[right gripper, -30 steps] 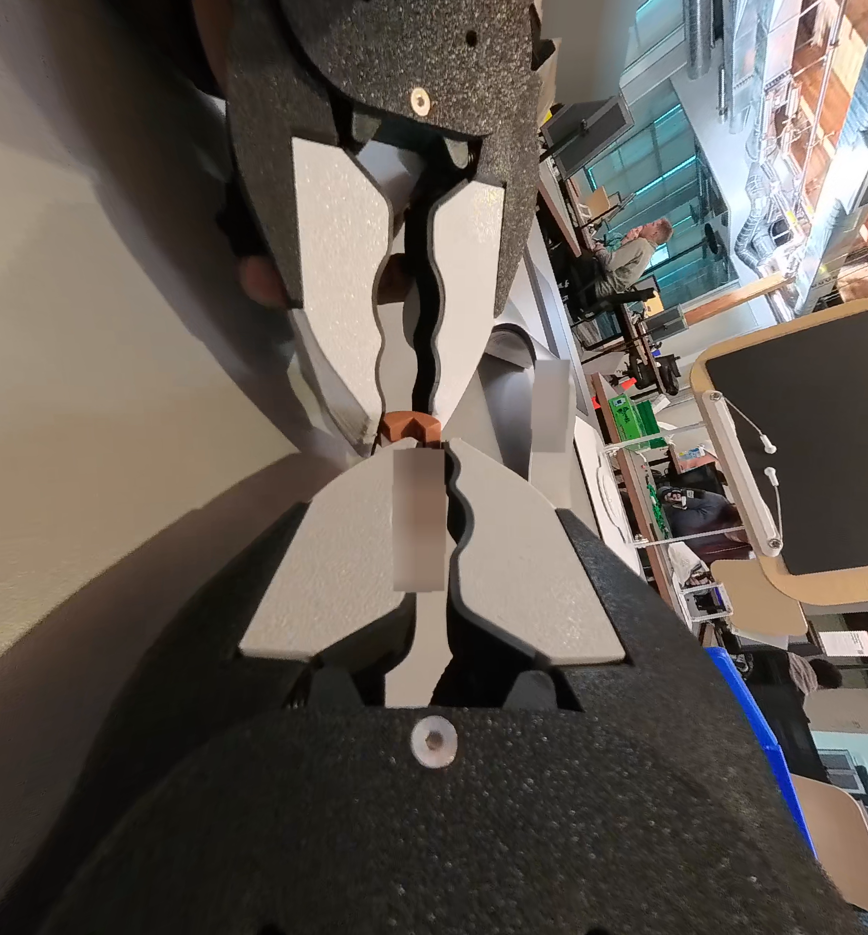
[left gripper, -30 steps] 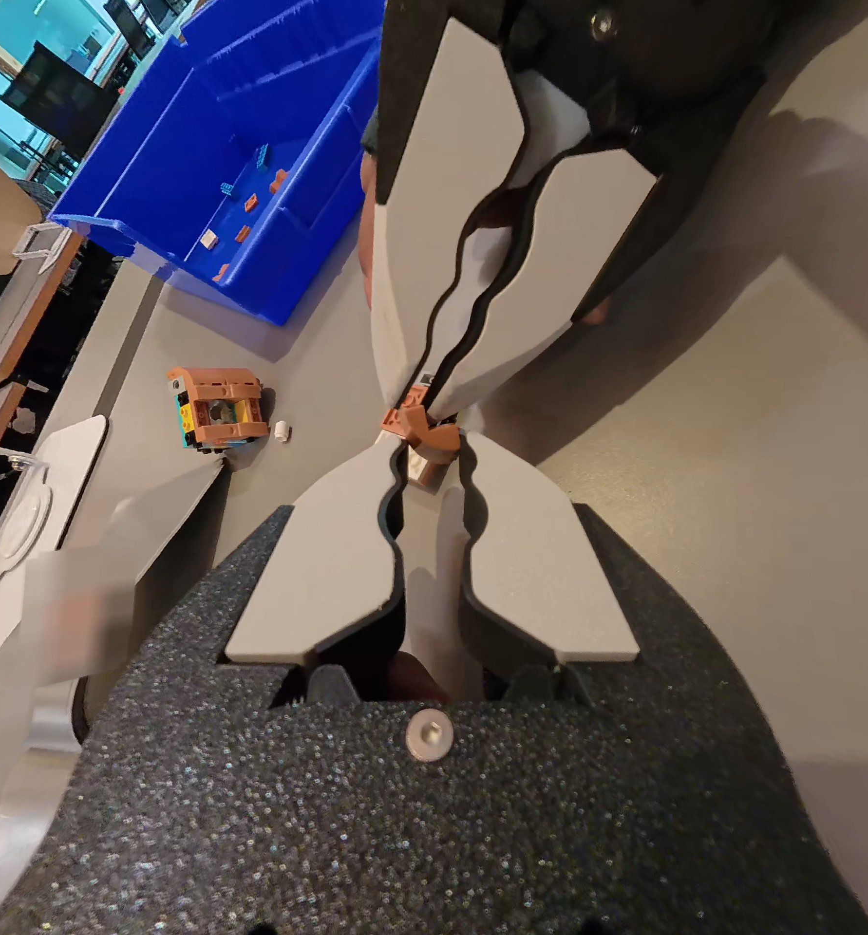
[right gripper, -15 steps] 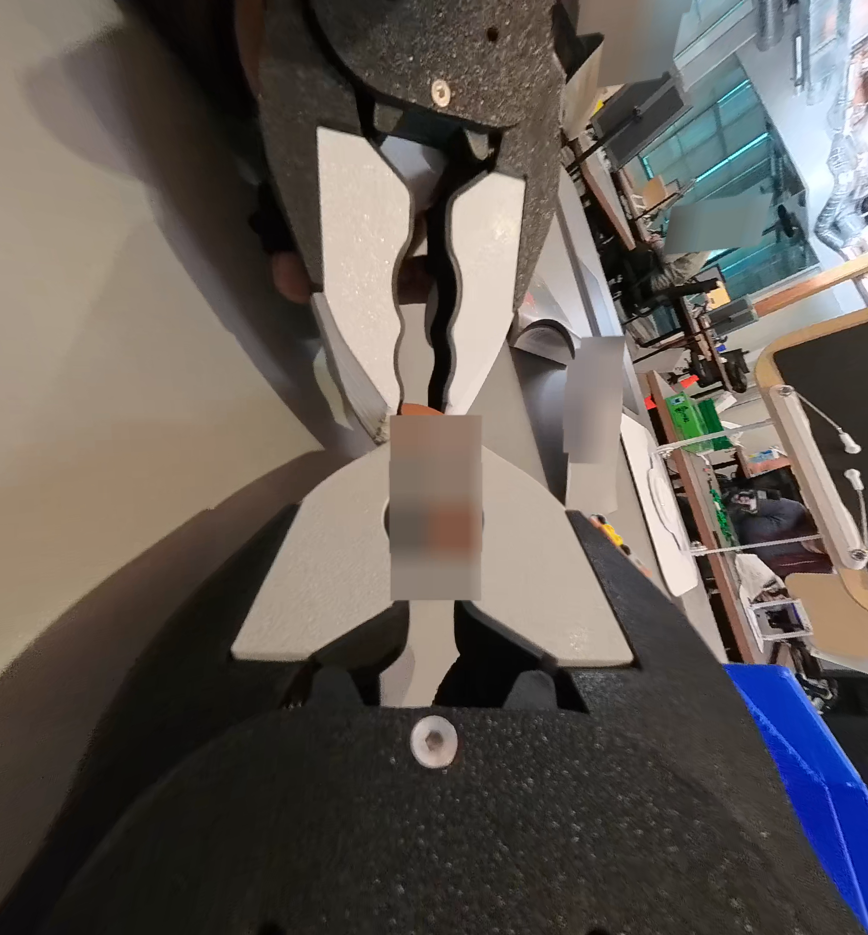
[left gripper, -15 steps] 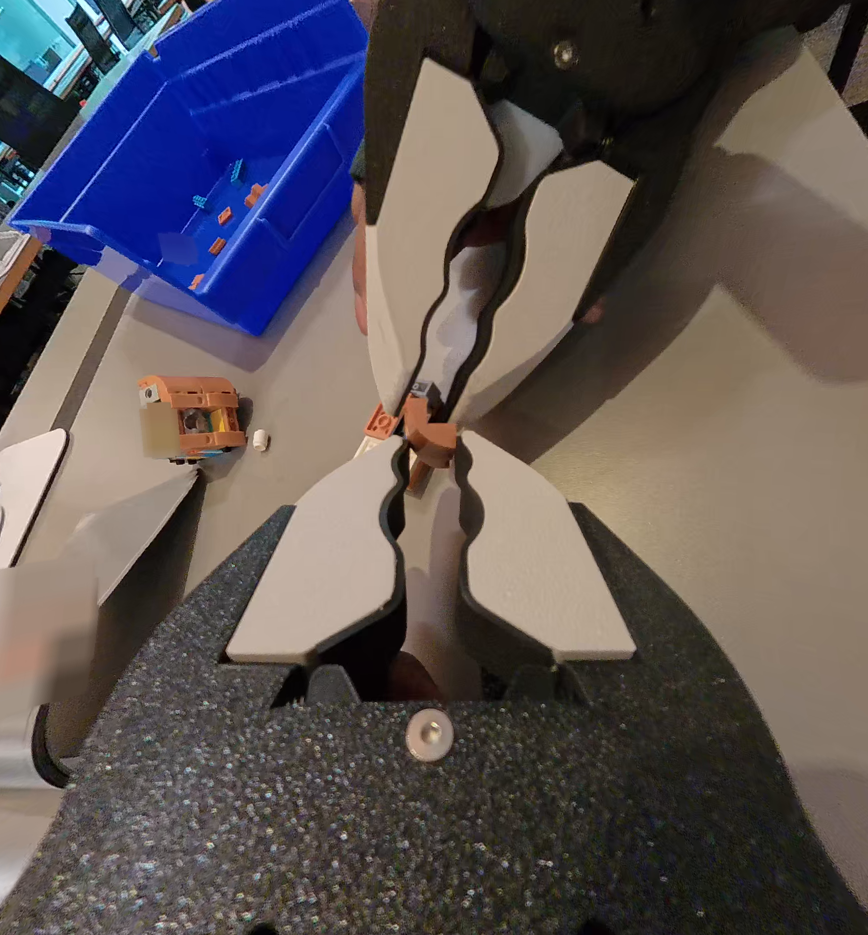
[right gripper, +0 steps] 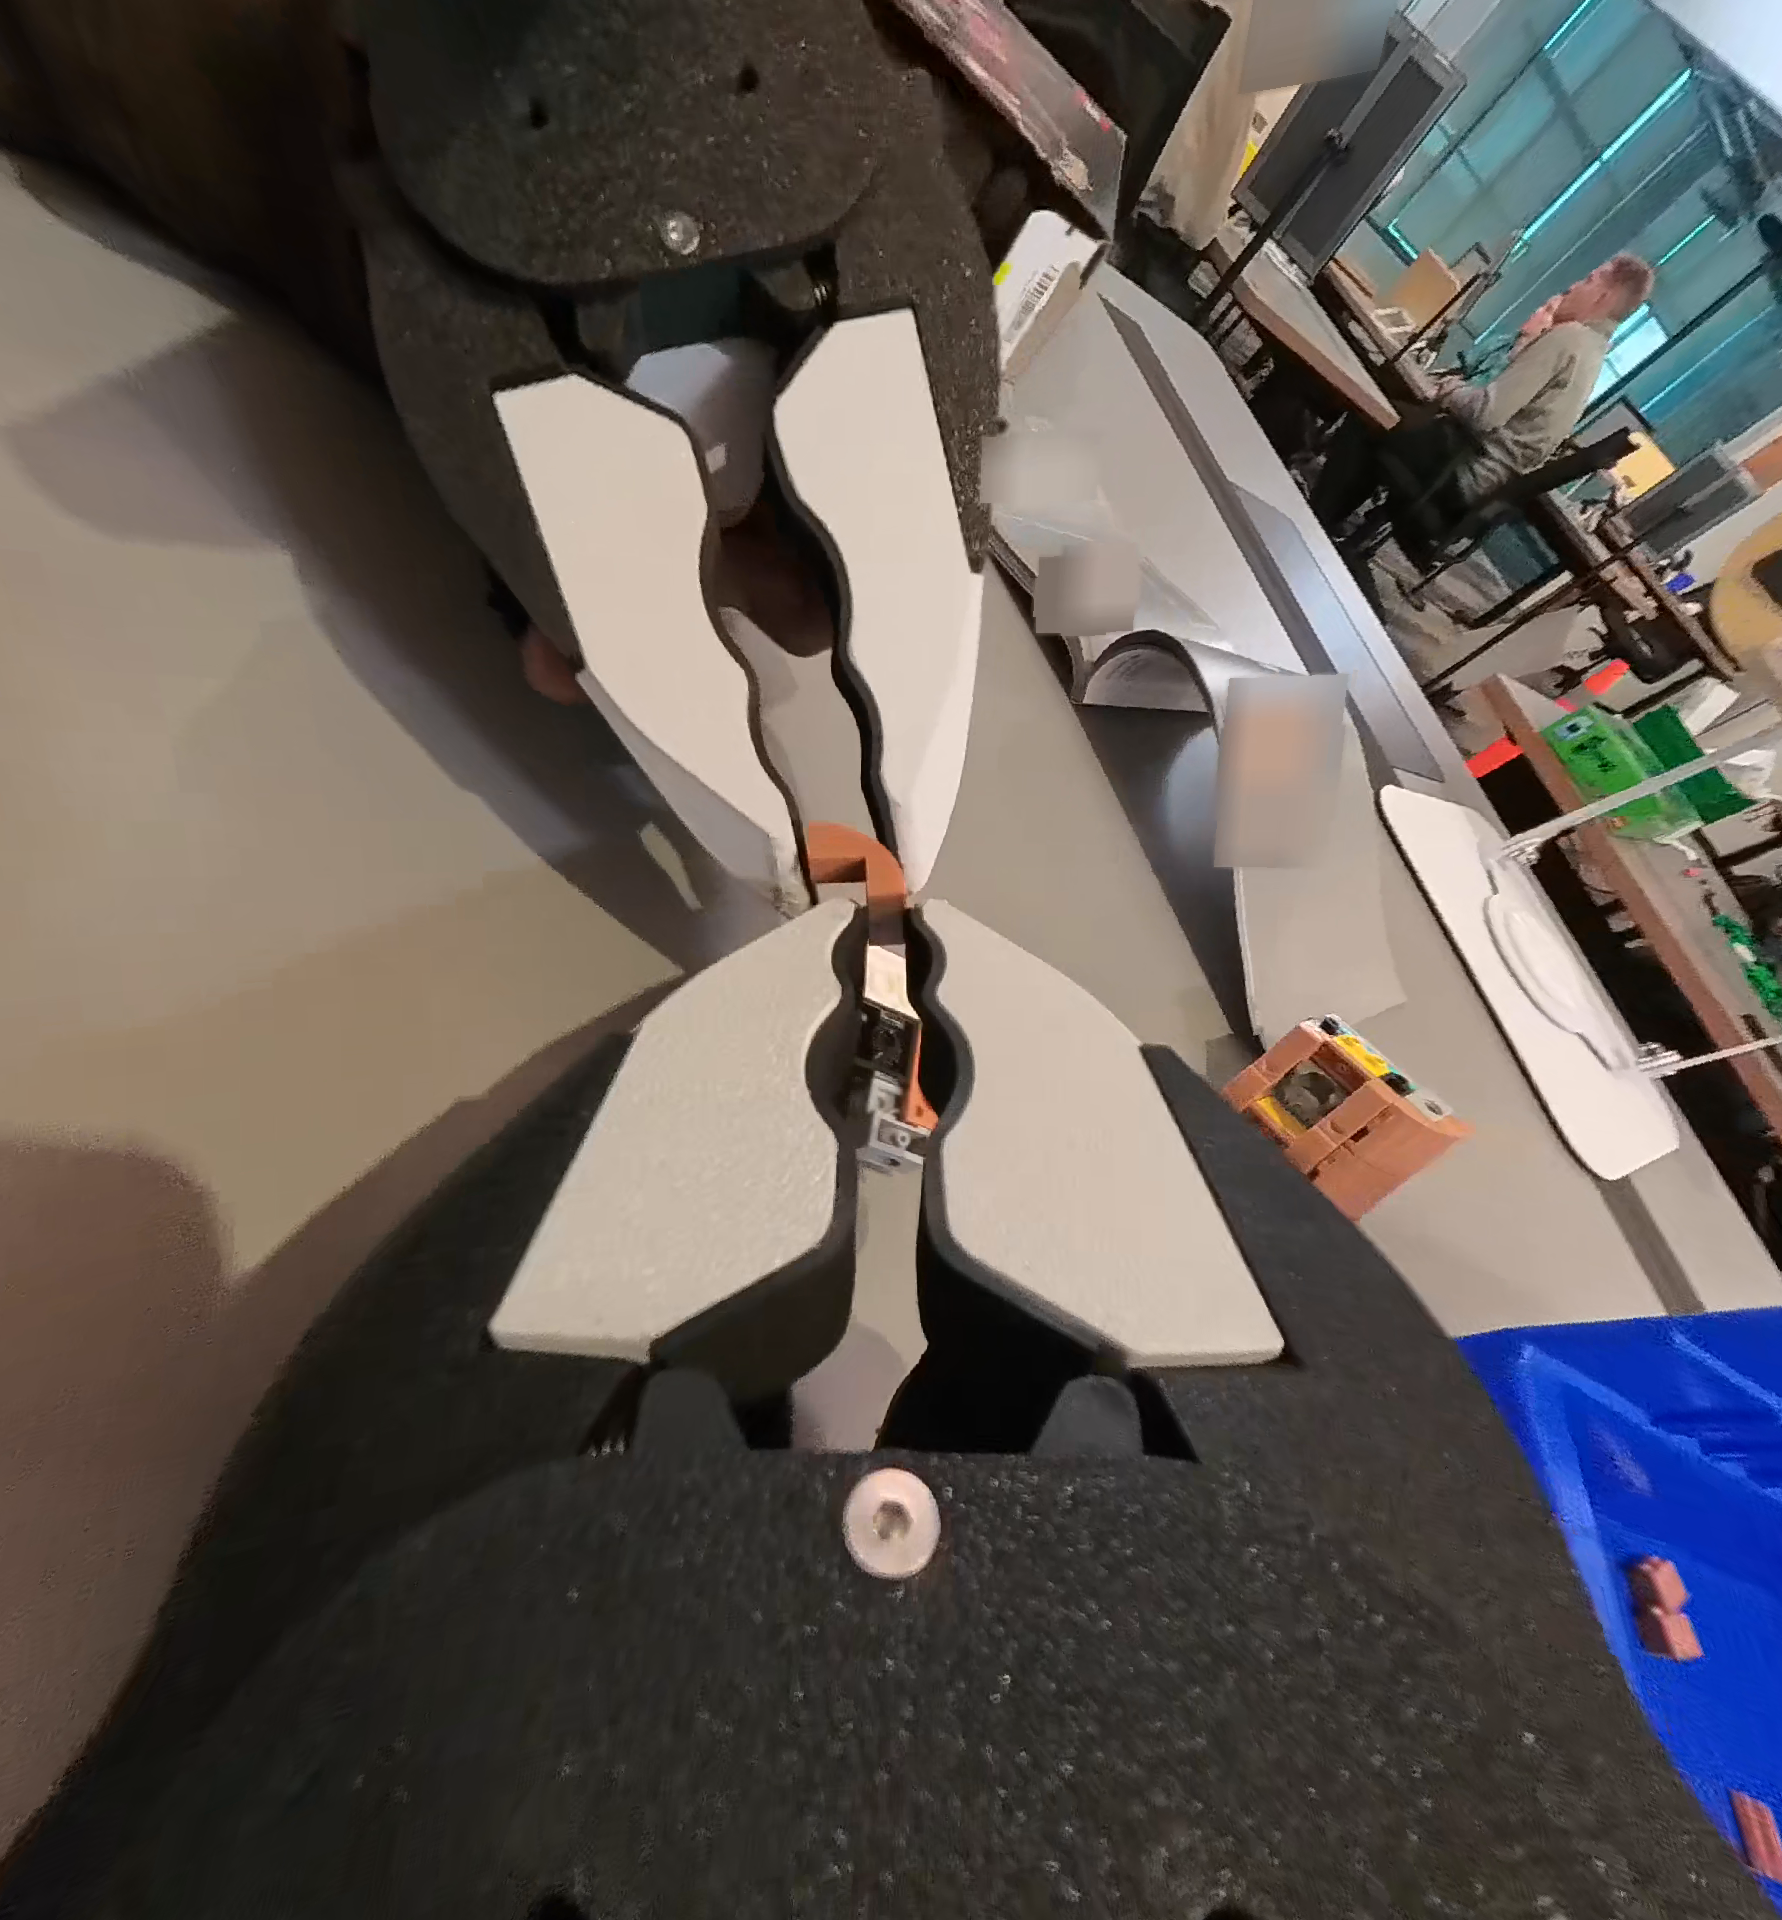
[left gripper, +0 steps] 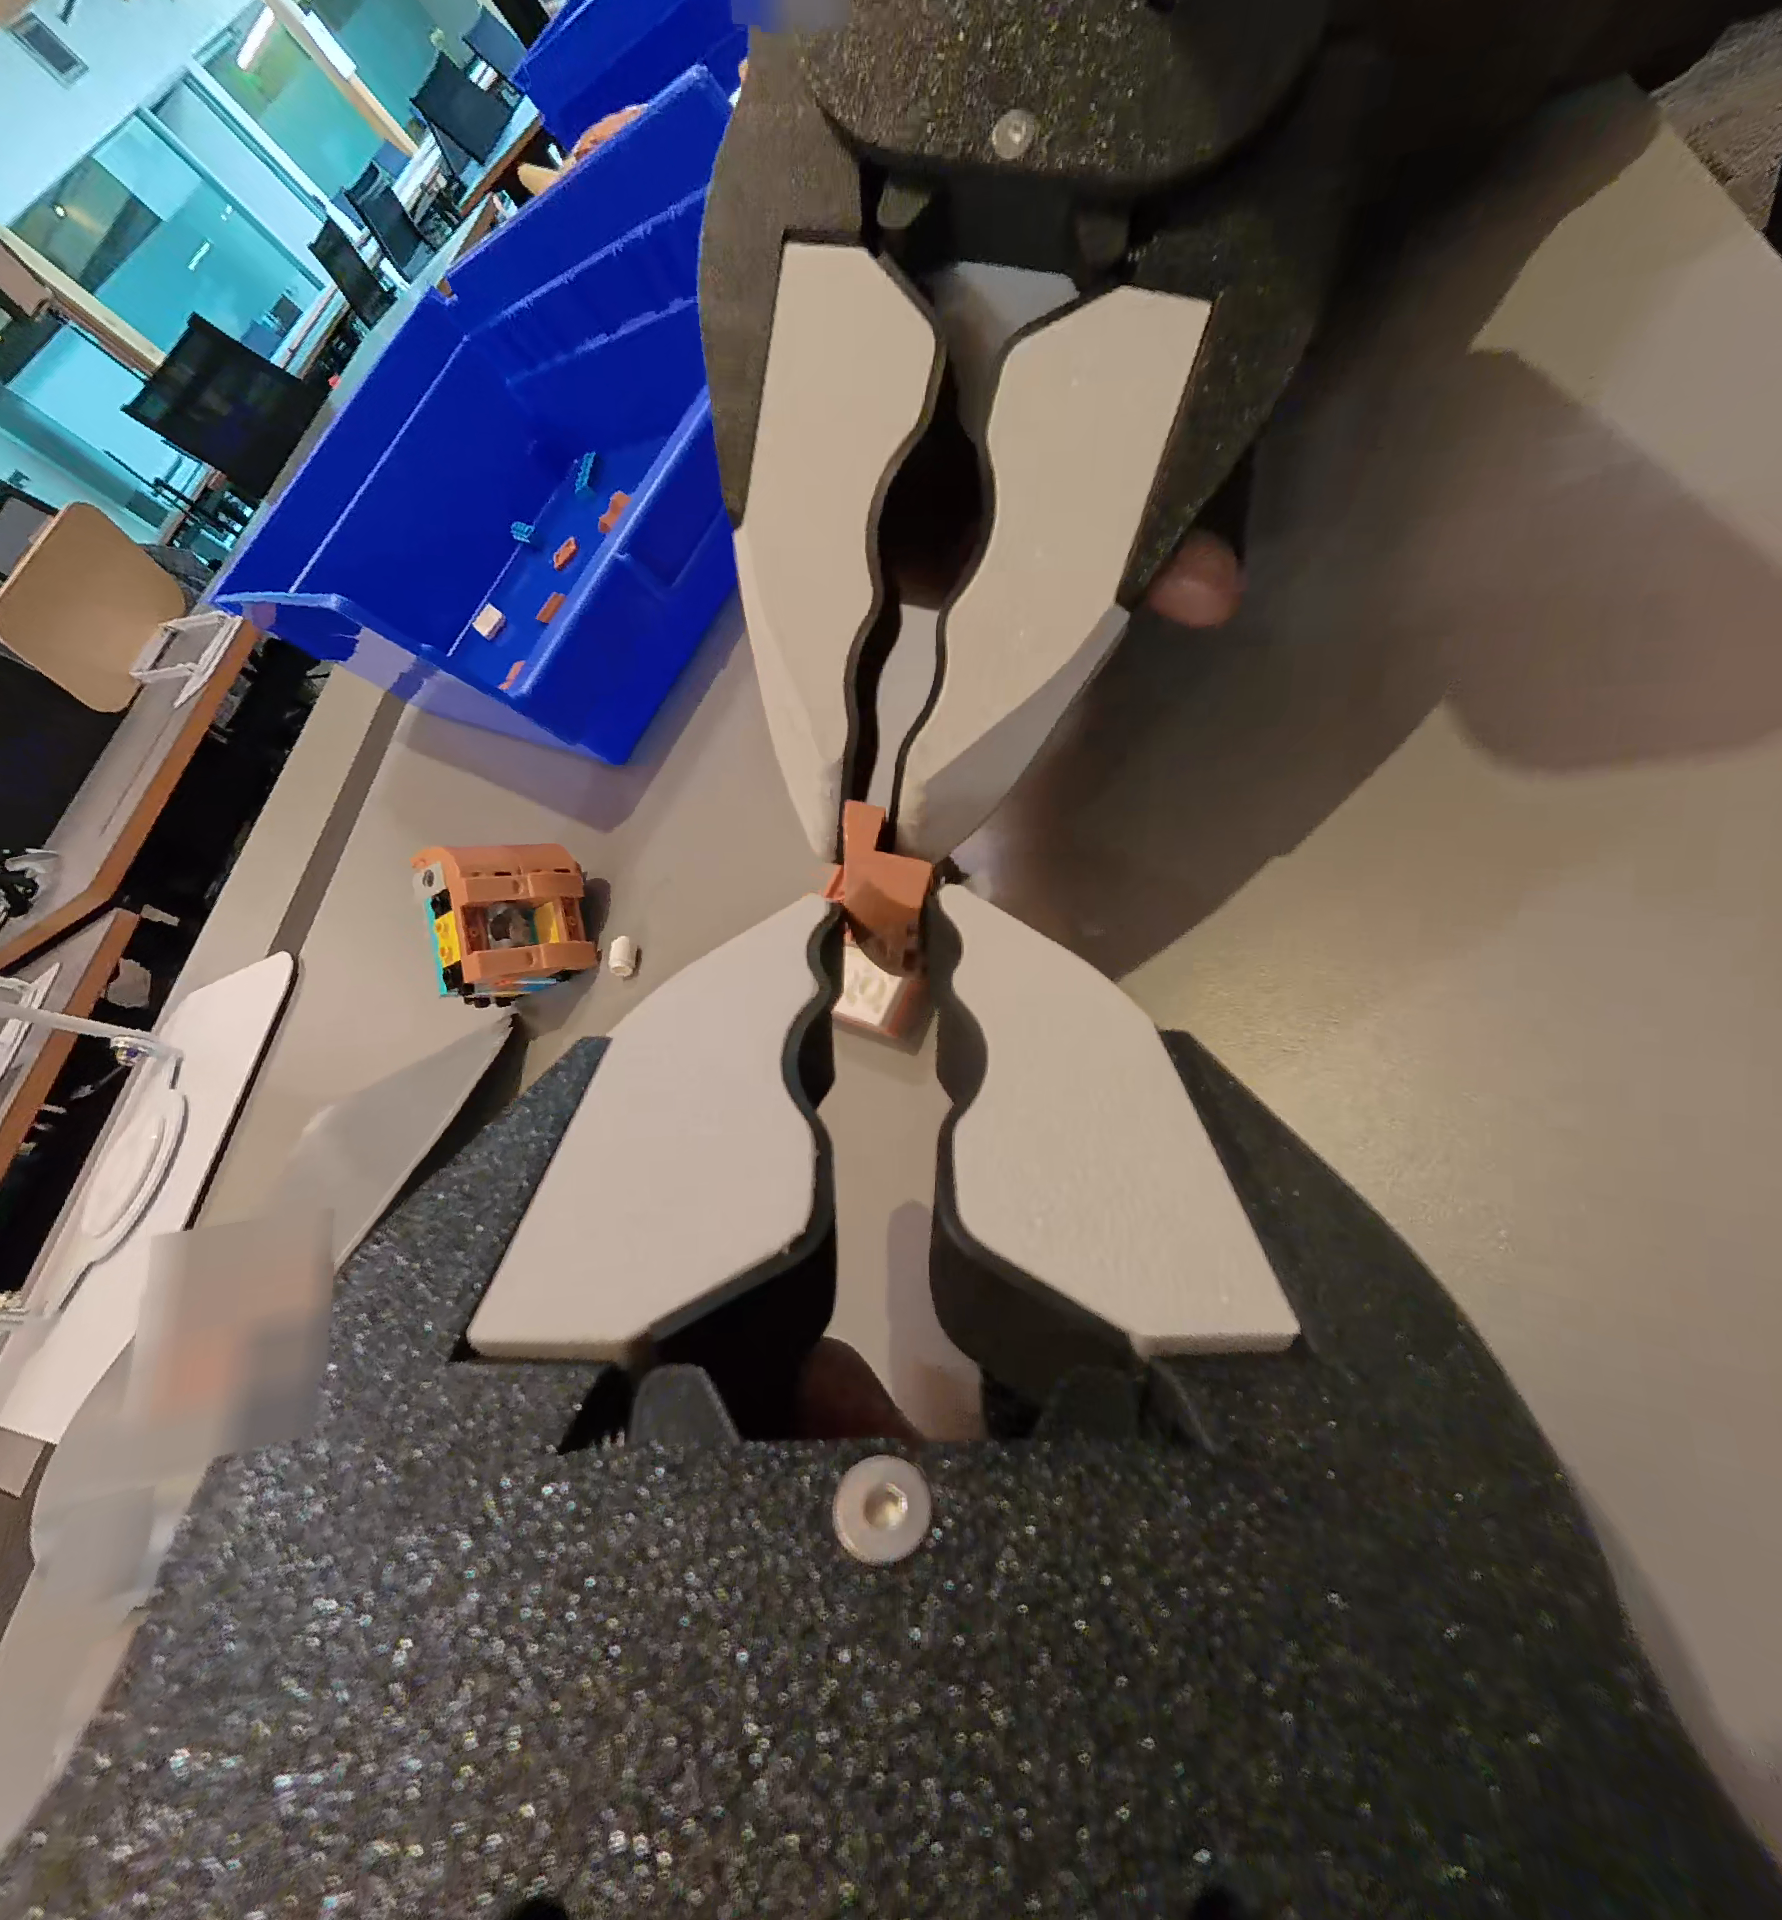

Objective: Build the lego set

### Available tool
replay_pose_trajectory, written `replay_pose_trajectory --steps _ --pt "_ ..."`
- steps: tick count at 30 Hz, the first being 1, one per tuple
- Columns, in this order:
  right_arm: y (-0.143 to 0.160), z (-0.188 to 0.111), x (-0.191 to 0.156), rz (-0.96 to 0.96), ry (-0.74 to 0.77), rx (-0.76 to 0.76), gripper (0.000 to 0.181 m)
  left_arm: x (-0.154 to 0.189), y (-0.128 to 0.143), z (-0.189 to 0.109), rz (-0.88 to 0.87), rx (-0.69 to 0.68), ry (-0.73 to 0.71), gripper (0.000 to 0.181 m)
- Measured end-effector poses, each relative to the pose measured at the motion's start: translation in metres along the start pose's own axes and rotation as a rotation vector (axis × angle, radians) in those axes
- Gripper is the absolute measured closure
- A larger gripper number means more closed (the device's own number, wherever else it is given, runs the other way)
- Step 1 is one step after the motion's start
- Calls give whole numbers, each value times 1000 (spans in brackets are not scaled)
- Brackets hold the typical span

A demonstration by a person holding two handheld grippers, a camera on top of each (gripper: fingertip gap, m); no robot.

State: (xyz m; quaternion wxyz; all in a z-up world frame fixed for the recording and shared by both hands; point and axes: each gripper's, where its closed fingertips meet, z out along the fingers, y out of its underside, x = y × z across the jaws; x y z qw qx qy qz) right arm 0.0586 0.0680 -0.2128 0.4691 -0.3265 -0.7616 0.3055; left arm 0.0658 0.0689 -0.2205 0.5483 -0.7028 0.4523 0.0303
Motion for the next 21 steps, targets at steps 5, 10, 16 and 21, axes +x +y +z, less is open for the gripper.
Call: replay_pose_trajectory --steps 5,10,16,21 --pt "2 1 -1 -16 -3 -12 173 -1 0 0 9 -8 -13 167" --pt "13 -4 5 21 -3 -57 159 -7 3 0 -27 -15 -33 167" --pt "43 -9 8 331 -72 -224 145 -16 9 -1 -98 -28 -43 167" --pt "47 -5 7 516 -131 -273 138 -19 13 1 -114 -51 -51 167"
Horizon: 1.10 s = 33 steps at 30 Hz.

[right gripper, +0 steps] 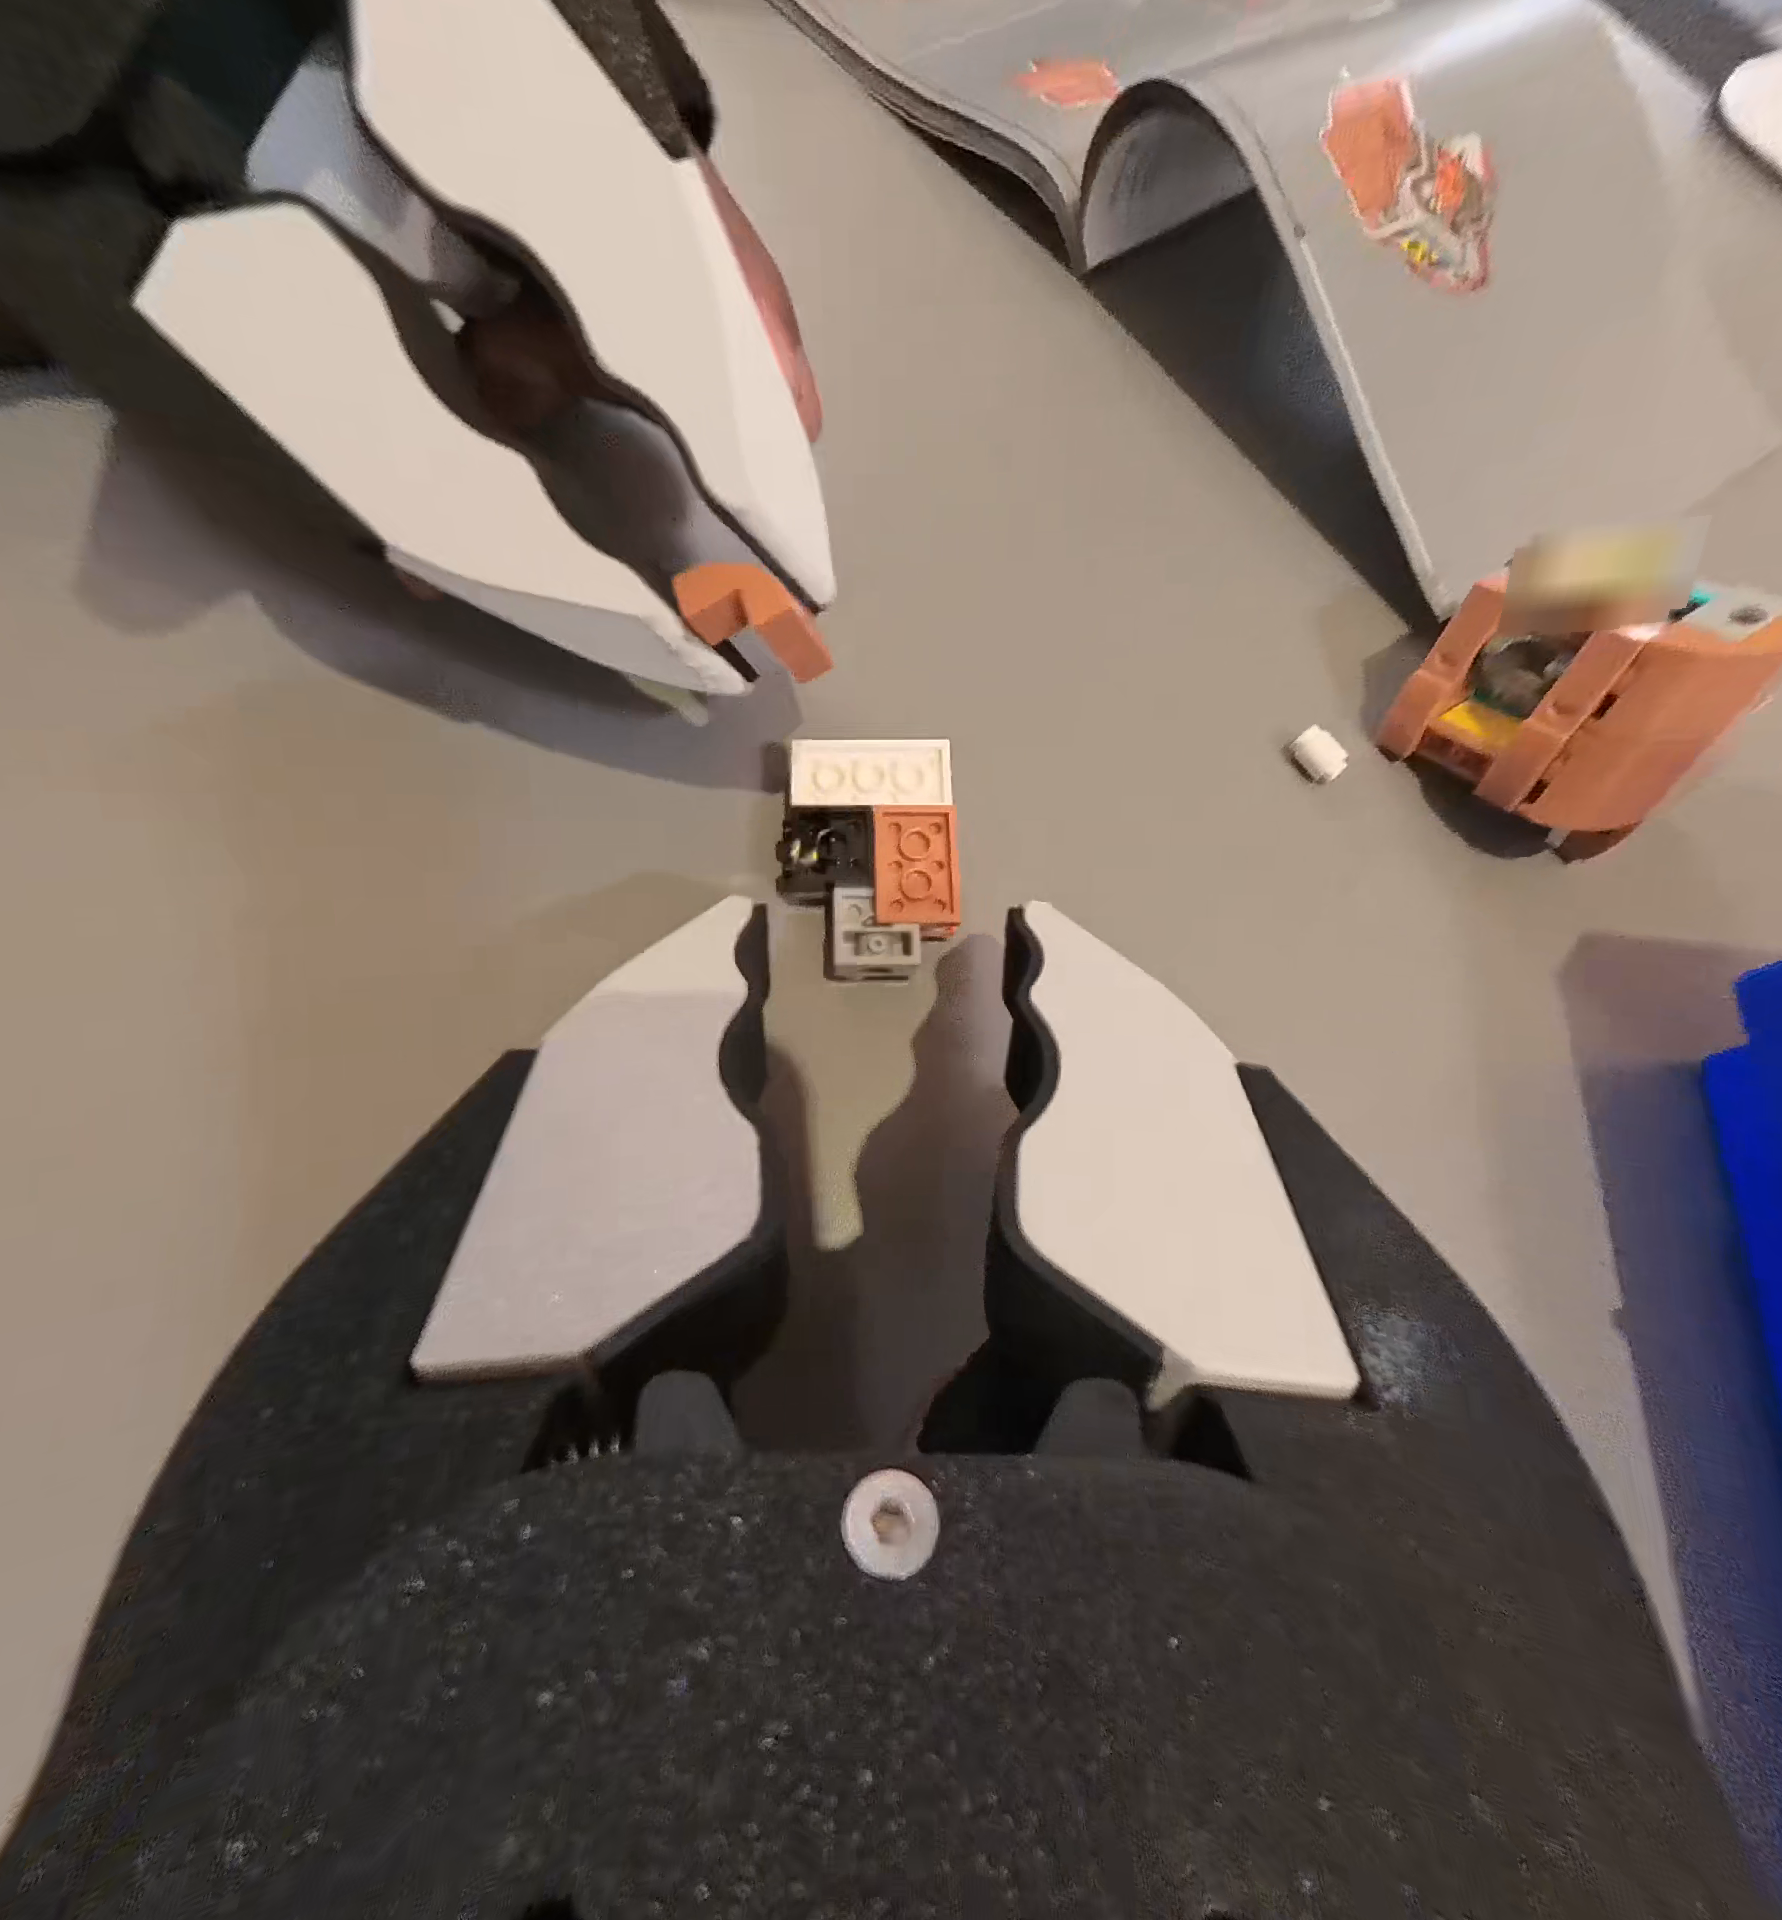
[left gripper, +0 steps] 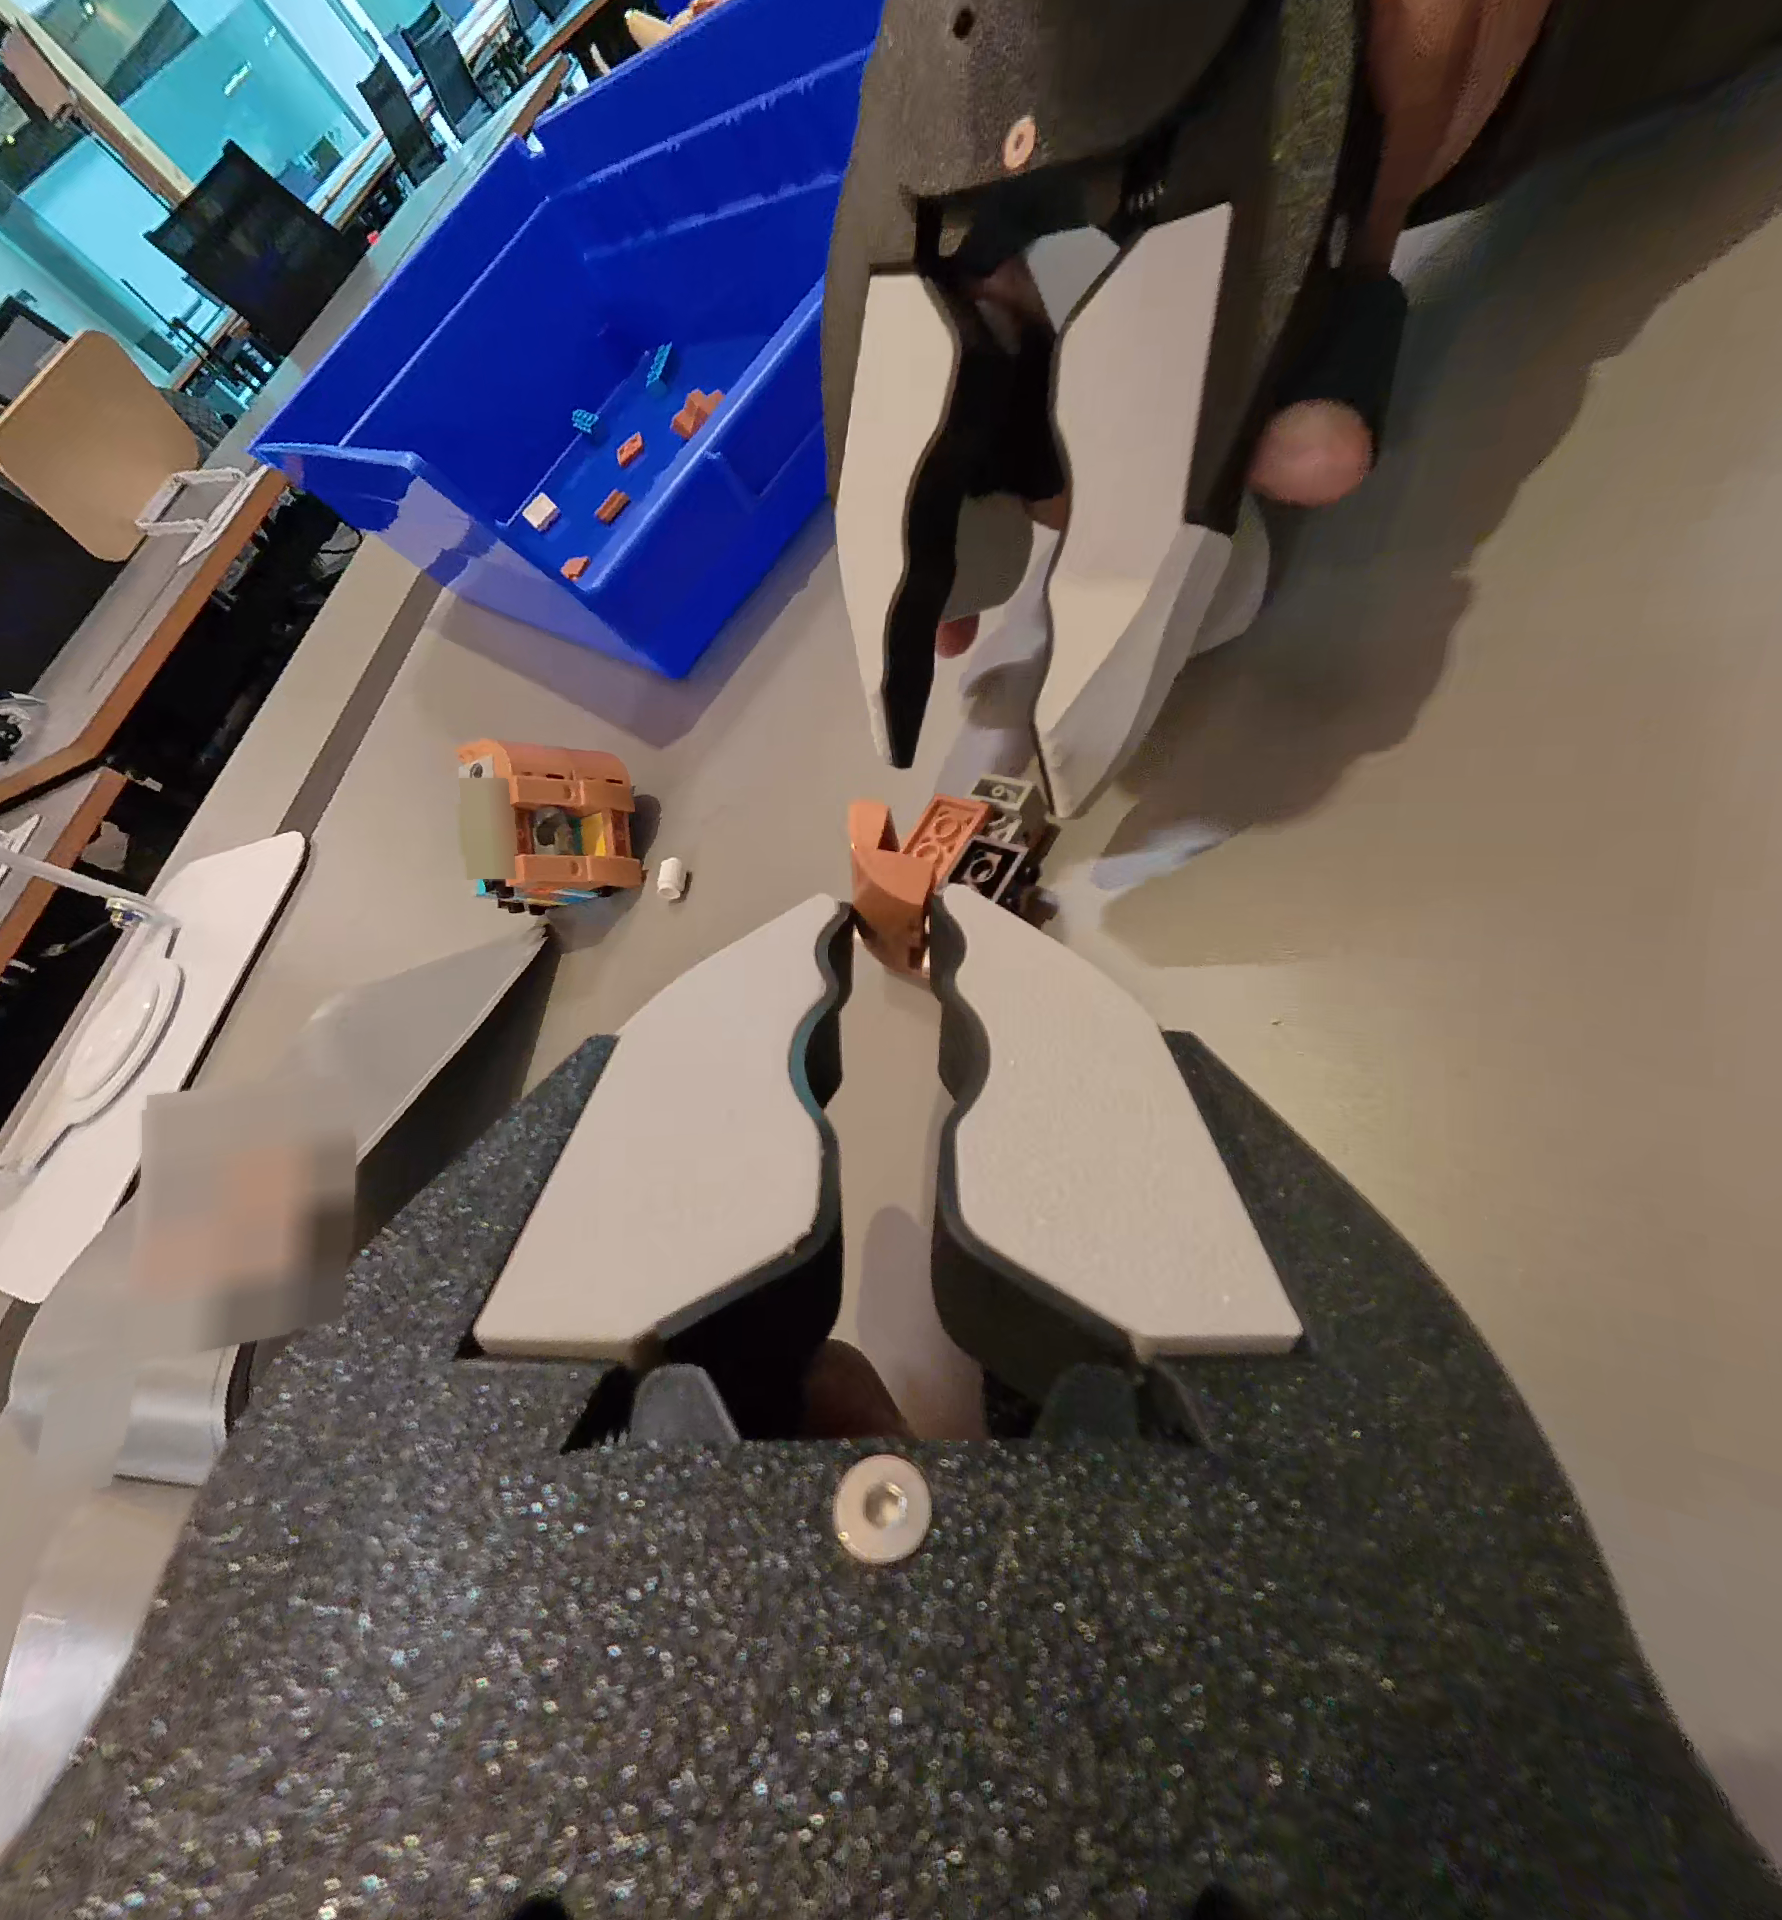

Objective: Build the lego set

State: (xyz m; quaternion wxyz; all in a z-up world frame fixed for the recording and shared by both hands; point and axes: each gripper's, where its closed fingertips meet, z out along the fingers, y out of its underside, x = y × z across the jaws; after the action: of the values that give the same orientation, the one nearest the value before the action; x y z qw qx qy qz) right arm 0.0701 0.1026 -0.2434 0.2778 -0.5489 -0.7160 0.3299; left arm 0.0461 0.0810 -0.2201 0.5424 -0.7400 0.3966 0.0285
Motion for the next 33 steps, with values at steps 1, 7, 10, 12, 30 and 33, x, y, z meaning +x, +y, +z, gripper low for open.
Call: replay_pose_trajectory --steps 1,7,10,12,30,33 --pt "1 2 1 15 -1 -16 136 0 0 0 -3 -3 0 167" --pt "10 11 -2 -85 31 -114 148 -4 0 -3 -28 4 0 167" --pt "6 11 -3 -182 57 -94 155 -5 1 -5 -60 7 15 167" --pt "0 8 0 -313 115 -70 155 -7 1 -7 -83 12 20 167" --pt "-37 5 -12 -1777 591 -225 156 -15 -2 -23 -5 18 -56 167" --pt "-32 12 -14 -1923 597 -282 156 -15 1 -25 21 0 -72 167"
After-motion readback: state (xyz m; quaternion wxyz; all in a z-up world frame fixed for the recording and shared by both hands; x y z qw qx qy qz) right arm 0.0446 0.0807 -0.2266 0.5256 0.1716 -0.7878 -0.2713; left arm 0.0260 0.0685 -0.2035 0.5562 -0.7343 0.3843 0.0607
